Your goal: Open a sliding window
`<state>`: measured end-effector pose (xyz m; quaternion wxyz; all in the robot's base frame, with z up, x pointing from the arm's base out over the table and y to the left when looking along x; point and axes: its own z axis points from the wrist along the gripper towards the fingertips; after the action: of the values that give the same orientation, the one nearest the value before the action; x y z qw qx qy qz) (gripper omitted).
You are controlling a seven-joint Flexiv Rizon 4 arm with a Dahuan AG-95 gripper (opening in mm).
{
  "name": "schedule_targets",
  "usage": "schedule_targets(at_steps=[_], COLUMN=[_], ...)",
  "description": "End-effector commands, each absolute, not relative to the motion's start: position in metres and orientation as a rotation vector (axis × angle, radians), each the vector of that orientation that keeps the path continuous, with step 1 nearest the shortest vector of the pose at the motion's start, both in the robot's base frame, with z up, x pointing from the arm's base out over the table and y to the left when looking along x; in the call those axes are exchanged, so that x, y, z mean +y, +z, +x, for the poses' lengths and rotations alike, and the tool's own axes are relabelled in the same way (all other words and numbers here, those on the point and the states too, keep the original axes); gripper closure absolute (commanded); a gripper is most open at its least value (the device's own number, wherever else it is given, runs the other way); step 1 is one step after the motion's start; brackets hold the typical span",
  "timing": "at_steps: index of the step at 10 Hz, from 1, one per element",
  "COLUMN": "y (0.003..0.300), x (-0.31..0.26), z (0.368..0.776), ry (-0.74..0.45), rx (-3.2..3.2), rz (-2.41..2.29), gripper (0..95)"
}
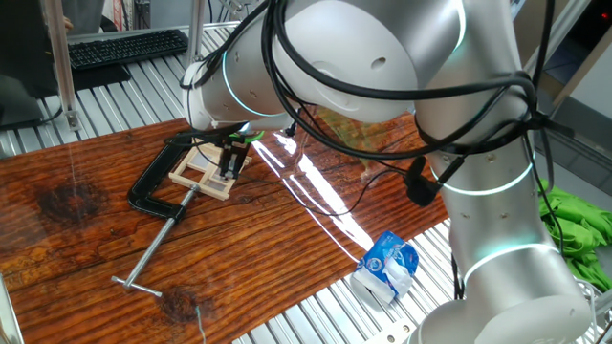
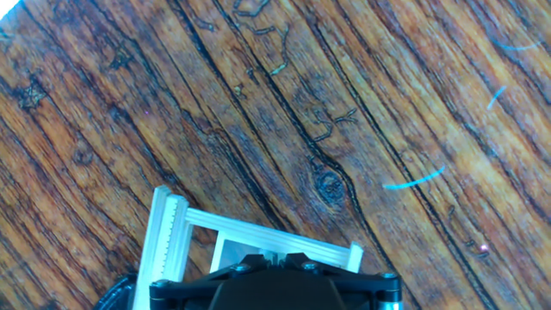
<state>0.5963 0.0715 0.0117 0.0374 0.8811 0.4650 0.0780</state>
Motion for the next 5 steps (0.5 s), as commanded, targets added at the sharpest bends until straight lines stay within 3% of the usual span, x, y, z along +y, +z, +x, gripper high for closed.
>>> schedule_targets(at_steps=[1,5], y=[0.0129,0.0144], x=[0.0725,0.0736], z=[0.5954,0.6006], ry=[0.214,0.161], rx=[1.488,1.587], rz=[2.682,2.637], gripper=[95.0,95.0])
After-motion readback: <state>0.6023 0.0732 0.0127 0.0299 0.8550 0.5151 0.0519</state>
